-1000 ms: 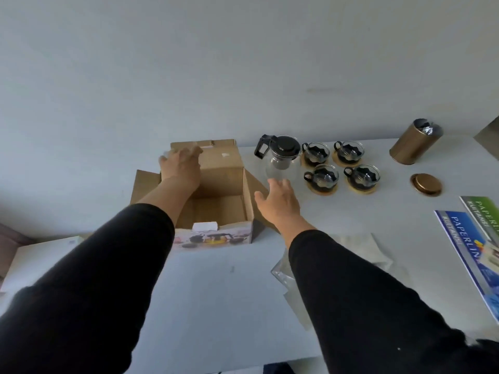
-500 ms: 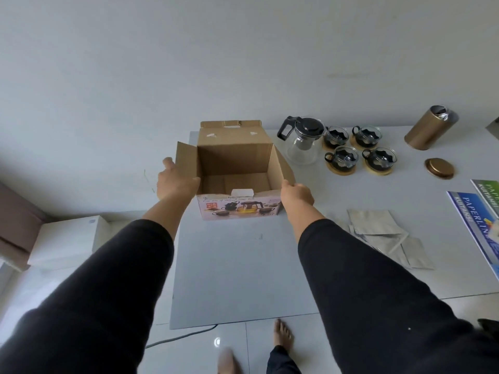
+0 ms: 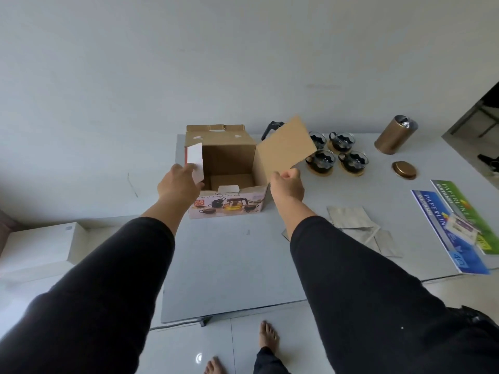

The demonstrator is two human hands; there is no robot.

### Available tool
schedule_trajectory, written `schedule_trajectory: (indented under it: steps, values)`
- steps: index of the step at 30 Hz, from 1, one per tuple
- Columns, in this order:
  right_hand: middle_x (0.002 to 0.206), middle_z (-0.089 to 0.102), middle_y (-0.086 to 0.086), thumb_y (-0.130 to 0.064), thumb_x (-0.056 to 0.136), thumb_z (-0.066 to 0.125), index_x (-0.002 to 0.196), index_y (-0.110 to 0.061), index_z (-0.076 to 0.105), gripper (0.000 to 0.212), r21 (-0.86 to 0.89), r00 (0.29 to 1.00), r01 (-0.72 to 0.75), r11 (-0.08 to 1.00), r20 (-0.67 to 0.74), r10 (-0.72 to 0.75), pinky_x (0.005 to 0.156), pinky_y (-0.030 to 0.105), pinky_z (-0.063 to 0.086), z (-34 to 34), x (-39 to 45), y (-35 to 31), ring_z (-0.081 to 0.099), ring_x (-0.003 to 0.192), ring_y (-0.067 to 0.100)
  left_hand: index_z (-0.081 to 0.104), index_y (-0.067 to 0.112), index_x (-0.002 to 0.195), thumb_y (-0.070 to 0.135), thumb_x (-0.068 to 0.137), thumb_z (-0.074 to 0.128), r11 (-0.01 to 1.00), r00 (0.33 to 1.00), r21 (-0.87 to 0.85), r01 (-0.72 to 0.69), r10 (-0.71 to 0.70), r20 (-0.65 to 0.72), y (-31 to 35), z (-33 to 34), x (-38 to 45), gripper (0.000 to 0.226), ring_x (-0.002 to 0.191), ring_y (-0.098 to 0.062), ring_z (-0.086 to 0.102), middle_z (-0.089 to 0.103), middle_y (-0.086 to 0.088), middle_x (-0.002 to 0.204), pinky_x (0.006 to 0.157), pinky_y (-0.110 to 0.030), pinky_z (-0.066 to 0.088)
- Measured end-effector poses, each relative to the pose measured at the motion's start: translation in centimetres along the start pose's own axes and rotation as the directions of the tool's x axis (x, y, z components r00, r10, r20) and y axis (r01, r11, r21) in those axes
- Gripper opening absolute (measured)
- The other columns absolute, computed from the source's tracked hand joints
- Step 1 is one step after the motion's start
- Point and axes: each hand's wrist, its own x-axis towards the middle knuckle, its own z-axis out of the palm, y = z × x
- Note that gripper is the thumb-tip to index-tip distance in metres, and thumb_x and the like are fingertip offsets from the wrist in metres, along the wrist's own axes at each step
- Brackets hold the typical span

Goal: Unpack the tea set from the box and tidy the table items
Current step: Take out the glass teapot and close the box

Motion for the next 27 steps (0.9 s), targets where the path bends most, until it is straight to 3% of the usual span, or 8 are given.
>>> schedule_trajectory:
  steps: [4,6,9,13,17,21,24,27]
  values:
    - [0.092,0.055,0.005,-0.019,0.091,0.044,0.098,-0.016,0.044,0.007,-0.111,0.986,0.142,0.984,0.1,-0.131,0.054,0.025,0.034,0.3,-0.8,-0.7,0.05,0.083,0.024,0.046,0.026,0.138,0.052,0.092,0.049,1.0,1.0,-0.015,0.014,-0.014,0.024,-0.2,0.4,0.2,0.052,0.121,-0.028,0.052,0.046,-0.006,0.137,0.089,-0.039,0.05]
    - [0.108,0.06,0.005,-0.022,0.092,0.043,0.113,-0.016,0.05,0.023,-0.202,0.957,0.232,0.952,0.223,-0.186,0.073,0.028,0.043,0.8,-1.0,-0.7,0.054,0.097,0.026,0.054,0.028,0.13,0.043,0.097,0.044,0.999,0.999,0.031,-0.036,0.035,0.022,-0.5,0.5,0.6,0.037,0.122,-0.024,0.049,0.051,-0.002,0.131,0.084,-0.037,0.051]
    - [0.134,0.056,0.002,-0.029,0.094,0.039,0.134,-0.019,0.047,0.042,-0.37,0.908,0.351,0.86,0.36,-0.216,0.1,0.035,0.04,1.7,-0.9,0.0,0.047,0.123,0.027,0.061,0.023,0.118,0.023,0.099,0.041,0.983,0.994,0.148,-0.105,0.097,0.058,-1.1,0.9,1.1,0.027,0.121,-0.018,0.043,0.055,0.005,0.12,0.071,-0.027,0.044]
    - [0.127,0.058,0.007,-0.035,0.094,0.037,0.13,-0.02,0.052,0.042,-0.525,0.894,0.428,0.735,0.368,-0.257,0.098,0.039,0.041,2.6,0.3,0.2,0.046,0.12,0.027,0.06,0.015,0.122,0.015,0.097,0.048,0.999,1.0,-0.036,0.008,-0.008,0.012,-1.0,1.1,2.1,0.029,0.111,-0.026,0.053,0.049,-0.007,0.128,0.079,-0.031,0.047]
    - [0.123,0.061,0.007,-0.035,0.093,0.043,0.124,-0.016,0.058,0.039,-0.461,0.916,0.395,0.795,0.266,-0.301,0.095,0.04,0.048,3.1,2.9,-0.4,0.053,0.114,0.026,0.063,0.013,0.12,0.021,0.097,0.049,0.956,0.993,-0.27,0.117,-0.117,0.017,-0.4,0.4,4.0,0.028,0.12,-0.028,0.049,0.043,-0.012,0.135,0.096,-0.035,0.044]
    - [0.121,0.06,0.006,-0.033,0.092,0.047,0.122,-0.013,0.056,0.038,-0.398,0.939,0.336,0.854,0.213,-0.27,0.091,0.035,0.048,4.0,6.2,-1.9,0.055,0.112,0.026,0.045,0.014,0.134,0.027,0.095,0.052,0.9,0.975,-0.374,0.223,-0.211,0.071,0.1,0.1,6.5,0.041,0.119,-0.032,0.05,0.043,-0.014,0.137,0.085,-0.033,0.045]
    - [0.114,0.06,0.007,-0.033,0.092,0.046,0.12,-0.012,0.055,0.036,-0.323,0.963,0.216,0.921,0.229,-0.145,0.081,0.031,0.043,5.2,9.0,-3.3,0.056,0.105,0.027,0.034,0.014,0.141,0.034,0.096,0.051,0.848,0.955,-0.44,0.296,-0.259,0.144,0.4,0.1,8.9,0.052,0.12,-0.032,0.051,0.047,-0.013,0.138,0.084,-0.035,0.047]
    - [0.083,0.051,0.002,-0.032,0.091,0.043,0.085,-0.019,0.051,0.016,-0.234,0.973,0.087,0.968,0.231,-0.032,0.062,0.028,0.04,6.9,11.8,-4.6,0.049,0.082,0.025,0.033,0.013,0.143,0.04,0.098,0.044,0.806,0.934,-0.473,0.357,-0.3,0.194,0.8,0.2,11.5,0.054,0.122,-0.032,0.052,0.049,-0.013,0.139,0.089,-0.036,0.047]
